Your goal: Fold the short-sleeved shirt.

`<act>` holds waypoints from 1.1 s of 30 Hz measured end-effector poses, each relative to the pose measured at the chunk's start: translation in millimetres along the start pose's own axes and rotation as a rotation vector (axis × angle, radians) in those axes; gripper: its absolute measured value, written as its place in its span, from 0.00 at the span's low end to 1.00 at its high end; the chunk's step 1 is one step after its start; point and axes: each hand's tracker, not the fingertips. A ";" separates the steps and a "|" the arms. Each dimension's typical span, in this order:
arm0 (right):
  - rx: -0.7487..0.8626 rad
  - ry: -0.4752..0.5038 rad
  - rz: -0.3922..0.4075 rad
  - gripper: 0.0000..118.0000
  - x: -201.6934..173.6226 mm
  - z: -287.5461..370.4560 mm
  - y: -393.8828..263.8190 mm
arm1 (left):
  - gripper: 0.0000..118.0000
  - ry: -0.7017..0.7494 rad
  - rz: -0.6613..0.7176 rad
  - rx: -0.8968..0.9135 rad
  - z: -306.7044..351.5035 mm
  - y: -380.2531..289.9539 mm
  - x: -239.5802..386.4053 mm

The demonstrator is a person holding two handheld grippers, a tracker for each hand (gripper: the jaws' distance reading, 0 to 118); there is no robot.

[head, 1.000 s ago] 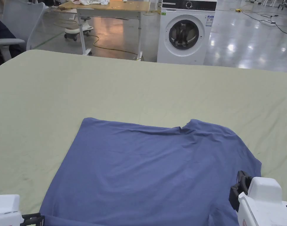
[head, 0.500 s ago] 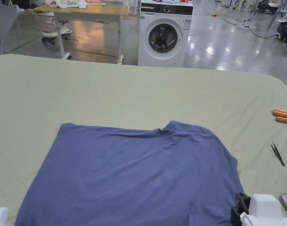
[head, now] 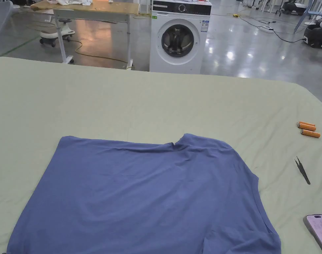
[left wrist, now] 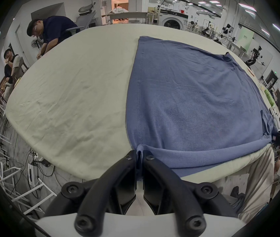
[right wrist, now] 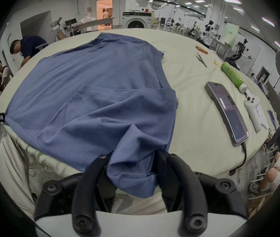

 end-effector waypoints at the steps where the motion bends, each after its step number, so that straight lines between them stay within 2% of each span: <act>1: -0.003 0.005 0.004 0.12 -0.2 0.7 1.4 | 0.02 -0.001 0.000 0.000 0.3 0.0 -0.4; 2: -0.008 0.029 0.009 0.07 0.3 1.4 4.2 | 0.02 -0.002 0.001 0.001 3.4 -0.1 3.3; 4: -0.007 0.072 -0.032 0.07 0.8 3.6 7.7 | 0.02 -0.005 -0.002 0.002 6.3 0.0 5.2; 6: -0.018 0.043 0.007 0.07 0.1 7.4 12.0 | 0.02 -0.008 -0.003 0.006 11.1 0.9 6.9; 11: 0.043 0.058 -0.043 0.06 7.3 27.4 34.3 | 0.02 -0.032 0.013 0.088 27.8 8.7 6.1; 18: 0.130 0.048 -0.047 0.06 12.5 33.7 99.9 | 0.02 -0.051 0.005 0.253 37.5 57.4 9.9; 27: 0.107 0.027 -0.058 0.06 9.8 -48.8 177.8 | 0.02 -0.031 -0.013 0.266 -23.0 149.1 16.2; 33: 0.081 0.022 -0.072 0.07 6.0 -91.7 196.5 | 0.02 -0.010 -0.001 0.205 -63.9 174.5 18.4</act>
